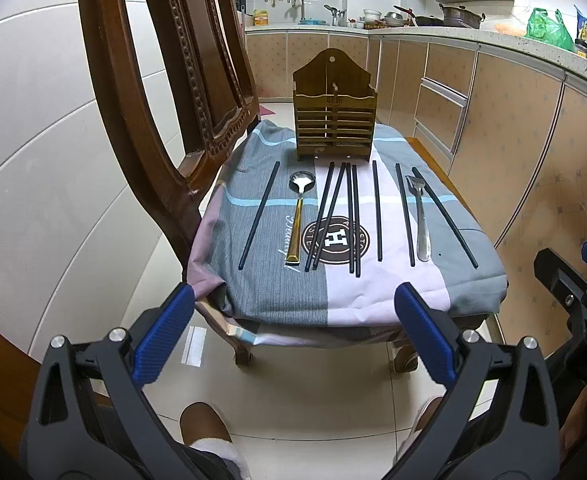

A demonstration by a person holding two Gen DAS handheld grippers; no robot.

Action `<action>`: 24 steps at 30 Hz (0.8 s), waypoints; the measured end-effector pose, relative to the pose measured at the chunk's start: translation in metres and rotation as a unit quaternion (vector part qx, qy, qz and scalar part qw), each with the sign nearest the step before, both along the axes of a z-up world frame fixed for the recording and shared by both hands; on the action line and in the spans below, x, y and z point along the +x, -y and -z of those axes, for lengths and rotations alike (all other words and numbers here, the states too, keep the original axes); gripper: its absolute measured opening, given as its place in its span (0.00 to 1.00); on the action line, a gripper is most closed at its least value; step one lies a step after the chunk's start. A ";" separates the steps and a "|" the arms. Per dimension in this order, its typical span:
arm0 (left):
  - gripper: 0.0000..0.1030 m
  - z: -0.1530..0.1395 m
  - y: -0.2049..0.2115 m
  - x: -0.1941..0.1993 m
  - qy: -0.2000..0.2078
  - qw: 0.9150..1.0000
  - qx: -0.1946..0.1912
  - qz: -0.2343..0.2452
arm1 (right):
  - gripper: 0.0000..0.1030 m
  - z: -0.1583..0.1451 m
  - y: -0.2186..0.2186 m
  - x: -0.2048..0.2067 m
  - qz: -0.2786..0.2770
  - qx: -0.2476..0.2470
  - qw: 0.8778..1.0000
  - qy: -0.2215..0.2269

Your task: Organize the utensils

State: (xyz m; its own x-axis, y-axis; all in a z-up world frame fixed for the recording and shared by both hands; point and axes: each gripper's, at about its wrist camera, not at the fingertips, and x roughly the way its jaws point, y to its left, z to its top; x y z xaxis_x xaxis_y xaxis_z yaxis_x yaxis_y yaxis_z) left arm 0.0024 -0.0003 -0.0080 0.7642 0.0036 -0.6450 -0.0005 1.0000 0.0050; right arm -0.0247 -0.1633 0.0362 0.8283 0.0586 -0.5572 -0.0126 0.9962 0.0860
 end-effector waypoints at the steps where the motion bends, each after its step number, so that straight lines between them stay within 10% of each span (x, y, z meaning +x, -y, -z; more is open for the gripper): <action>1: 0.96 0.000 0.000 0.000 0.000 1.000 0.001 0.000 | 0.98 0.000 0.000 0.000 0.000 0.000 1.000 0.000; 24: 0.96 0.015 -0.010 0.000 0.000 0.999 -0.026 0.029 | 0.98 0.000 0.006 0.005 -0.013 0.012 1.000 -0.001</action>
State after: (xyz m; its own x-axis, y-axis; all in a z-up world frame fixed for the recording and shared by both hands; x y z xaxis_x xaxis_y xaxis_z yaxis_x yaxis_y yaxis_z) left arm 0.0022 0.0092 -0.0227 0.7626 -0.0741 -0.6426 0.0573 0.9972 -0.0470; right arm -0.0201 -0.1695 0.0358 0.8255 0.0938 -0.5565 -0.0384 0.9931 0.1104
